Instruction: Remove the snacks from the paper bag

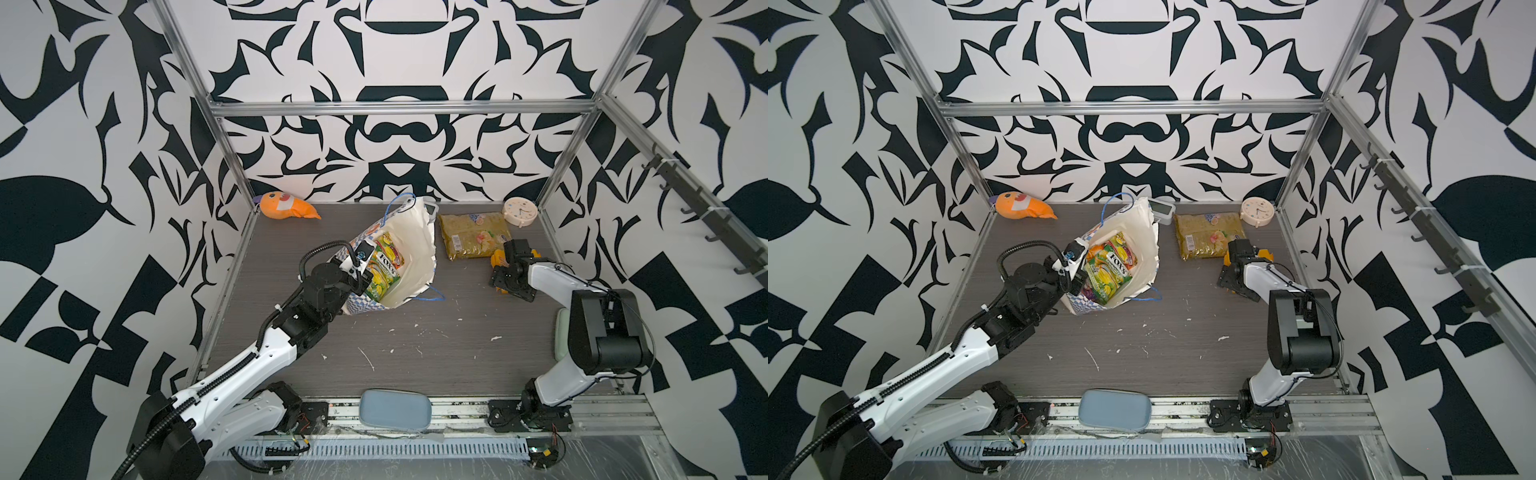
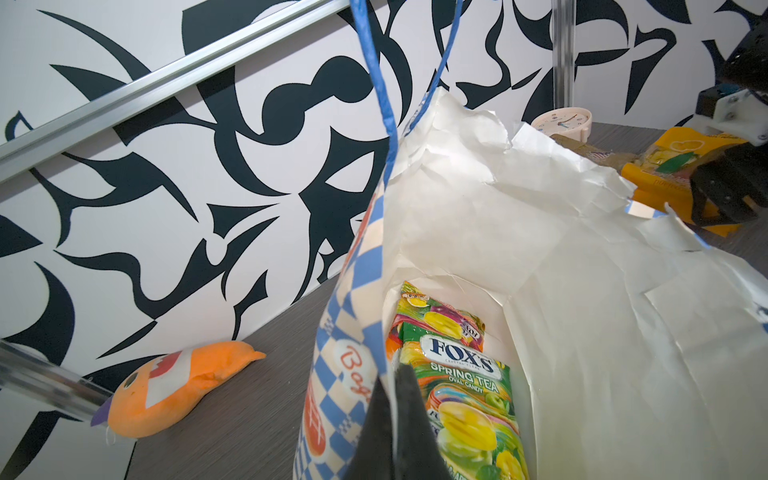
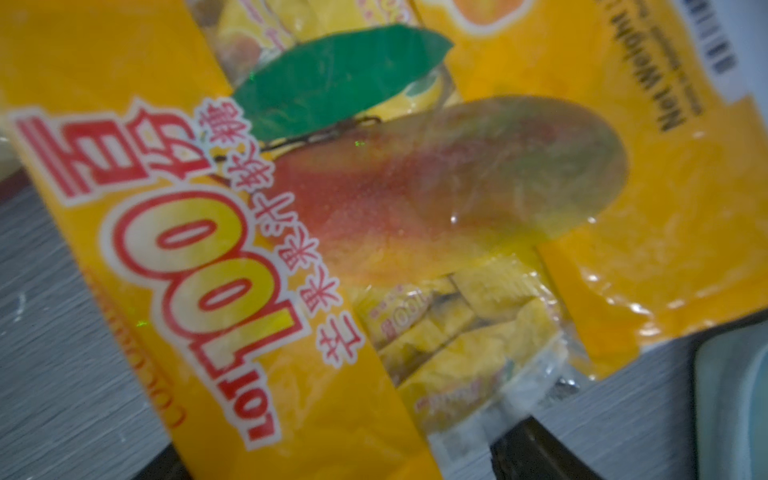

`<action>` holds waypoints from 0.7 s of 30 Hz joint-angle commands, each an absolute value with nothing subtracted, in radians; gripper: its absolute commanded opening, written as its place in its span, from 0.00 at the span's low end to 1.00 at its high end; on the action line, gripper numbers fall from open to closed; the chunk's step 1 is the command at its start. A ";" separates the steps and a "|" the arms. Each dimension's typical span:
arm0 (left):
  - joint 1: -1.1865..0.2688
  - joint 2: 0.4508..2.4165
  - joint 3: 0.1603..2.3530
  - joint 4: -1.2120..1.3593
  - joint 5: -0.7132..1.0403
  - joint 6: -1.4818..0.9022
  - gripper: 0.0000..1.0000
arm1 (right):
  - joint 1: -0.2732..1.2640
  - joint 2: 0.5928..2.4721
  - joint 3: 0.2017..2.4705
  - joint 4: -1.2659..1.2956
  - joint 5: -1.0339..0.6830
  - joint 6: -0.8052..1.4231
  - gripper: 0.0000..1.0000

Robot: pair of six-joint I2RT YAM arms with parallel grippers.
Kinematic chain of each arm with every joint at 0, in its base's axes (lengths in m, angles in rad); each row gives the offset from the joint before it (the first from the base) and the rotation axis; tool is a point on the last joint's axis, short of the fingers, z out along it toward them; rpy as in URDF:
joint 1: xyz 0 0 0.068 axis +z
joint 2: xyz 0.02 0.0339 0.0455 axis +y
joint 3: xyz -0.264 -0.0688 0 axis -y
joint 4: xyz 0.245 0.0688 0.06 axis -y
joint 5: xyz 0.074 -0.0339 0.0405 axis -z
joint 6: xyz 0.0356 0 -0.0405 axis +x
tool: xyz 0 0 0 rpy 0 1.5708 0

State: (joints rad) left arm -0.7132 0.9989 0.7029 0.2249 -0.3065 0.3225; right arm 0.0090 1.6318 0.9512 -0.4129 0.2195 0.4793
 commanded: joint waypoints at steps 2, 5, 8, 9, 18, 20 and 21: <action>-0.721 0.989 0.732 0.244 -0.278 0.328 0.00 | 0.000 1.618 0.978 -0.397 0.255 0.465 0.89; -0.721 0.994 0.735 0.244 -0.282 0.327 0.00 | 0.000 1.606 0.977 -0.397 0.212 0.474 0.87; -0.721 0.999 0.739 0.248 -0.276 0.324 0.00 | 0.000 1.588 0.980 -0.421 0.146 0.490 0.87; -0.721 1.002 0.742 0.245 -0.275 0.323 0.00 | 0.001 1.579 0.978 -0.425 0.119 0.499 0.87; -0.721 1.008 0.747 0.248 -0.272 0.324 0.00 | 0.043 1.250 0.883 -0.441 0.252 0.606 0.94; -0.721 1.009 0.747 0.248 -0.272 0.324 0.00 | 0.049 1.174 0.861 -0.397 0.223 0.603 0.85; -0.721 1.012 0.749 0.250 -0.272 0.325 0.00 | 0.056 1.156 0.862 -0.373 0.182 0.586 0.72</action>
